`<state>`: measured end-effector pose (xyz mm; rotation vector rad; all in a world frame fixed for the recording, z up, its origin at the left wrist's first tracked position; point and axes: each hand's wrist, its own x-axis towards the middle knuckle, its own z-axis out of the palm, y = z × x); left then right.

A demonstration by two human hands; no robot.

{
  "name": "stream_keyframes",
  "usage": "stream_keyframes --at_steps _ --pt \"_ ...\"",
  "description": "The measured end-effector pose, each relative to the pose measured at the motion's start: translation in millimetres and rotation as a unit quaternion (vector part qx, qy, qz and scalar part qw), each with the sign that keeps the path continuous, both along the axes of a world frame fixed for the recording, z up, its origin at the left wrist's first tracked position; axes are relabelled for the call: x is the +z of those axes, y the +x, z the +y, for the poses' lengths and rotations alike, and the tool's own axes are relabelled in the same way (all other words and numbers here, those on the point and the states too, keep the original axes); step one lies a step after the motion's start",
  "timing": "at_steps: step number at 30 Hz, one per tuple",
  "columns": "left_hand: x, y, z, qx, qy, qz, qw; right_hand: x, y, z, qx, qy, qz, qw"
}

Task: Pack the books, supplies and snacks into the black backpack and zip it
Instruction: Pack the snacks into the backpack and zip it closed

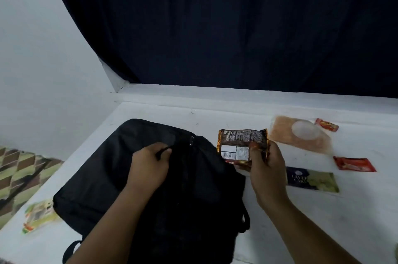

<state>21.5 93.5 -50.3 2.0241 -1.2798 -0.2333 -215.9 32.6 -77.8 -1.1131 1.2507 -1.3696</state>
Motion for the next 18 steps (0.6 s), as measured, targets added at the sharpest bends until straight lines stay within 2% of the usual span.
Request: stream_keyframes --at_steps 5,13,16,18 --pt "22 24 -1 -0.049 -0.021 0.016 0.998 14 29 29 -0.036 -0.04 -0.001 0.999" --pt "31 45 1 -0.102 -0.027 0.092 0.99 26 68 83 -0.093 -0.206 0.055 0.973" --pt "31 48 3 -0.125 -0.03 0.106 0.986 22 81 95 -0.084 -0.204 0.064 0.973" --pt "31 50 3 -0.133 -0.034 0.117 0.984 20 90 98 -0.053 -0.142 0.059 0.987"
